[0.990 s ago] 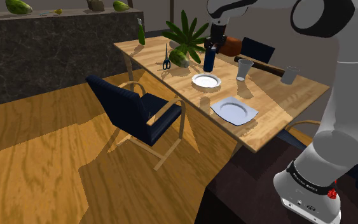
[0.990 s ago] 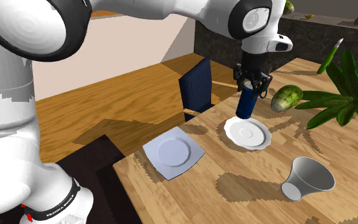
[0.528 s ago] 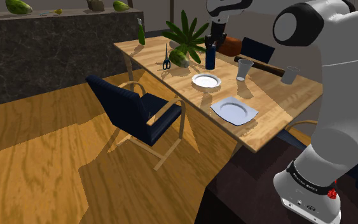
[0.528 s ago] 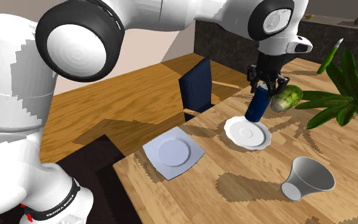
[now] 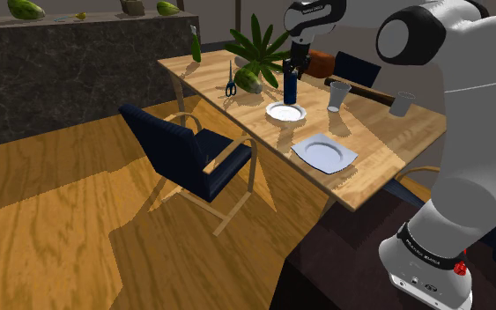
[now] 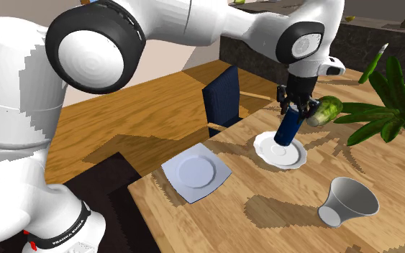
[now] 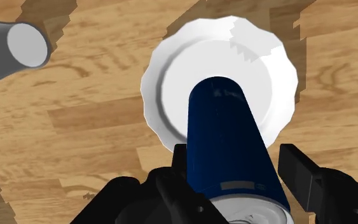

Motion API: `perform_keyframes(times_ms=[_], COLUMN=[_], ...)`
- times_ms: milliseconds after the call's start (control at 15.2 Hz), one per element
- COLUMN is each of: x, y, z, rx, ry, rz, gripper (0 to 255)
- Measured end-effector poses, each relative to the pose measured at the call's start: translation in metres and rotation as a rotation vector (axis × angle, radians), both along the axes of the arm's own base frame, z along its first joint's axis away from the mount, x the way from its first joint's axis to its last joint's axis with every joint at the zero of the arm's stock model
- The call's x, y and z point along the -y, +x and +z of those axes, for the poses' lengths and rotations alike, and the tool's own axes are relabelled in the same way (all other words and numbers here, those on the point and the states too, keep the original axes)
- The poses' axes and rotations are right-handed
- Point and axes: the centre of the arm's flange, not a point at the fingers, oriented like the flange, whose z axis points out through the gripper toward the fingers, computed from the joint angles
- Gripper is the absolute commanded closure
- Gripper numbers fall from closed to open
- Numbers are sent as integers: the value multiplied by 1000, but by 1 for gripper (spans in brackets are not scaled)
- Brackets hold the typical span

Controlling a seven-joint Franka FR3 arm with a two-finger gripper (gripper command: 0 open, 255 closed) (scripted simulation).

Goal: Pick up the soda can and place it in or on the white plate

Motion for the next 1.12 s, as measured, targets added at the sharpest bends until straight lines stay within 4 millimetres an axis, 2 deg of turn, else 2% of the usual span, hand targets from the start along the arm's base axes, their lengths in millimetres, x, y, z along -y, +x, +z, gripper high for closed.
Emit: perform_keyframes(times_ms=[594,1056,1122], x=[1,0,0], y=[-1,0,0], z=[-48,-50,-50], rx=[0,8,9], ry=[0,-4,-4], rz=[0,0,0], gripper=[255,255,0])
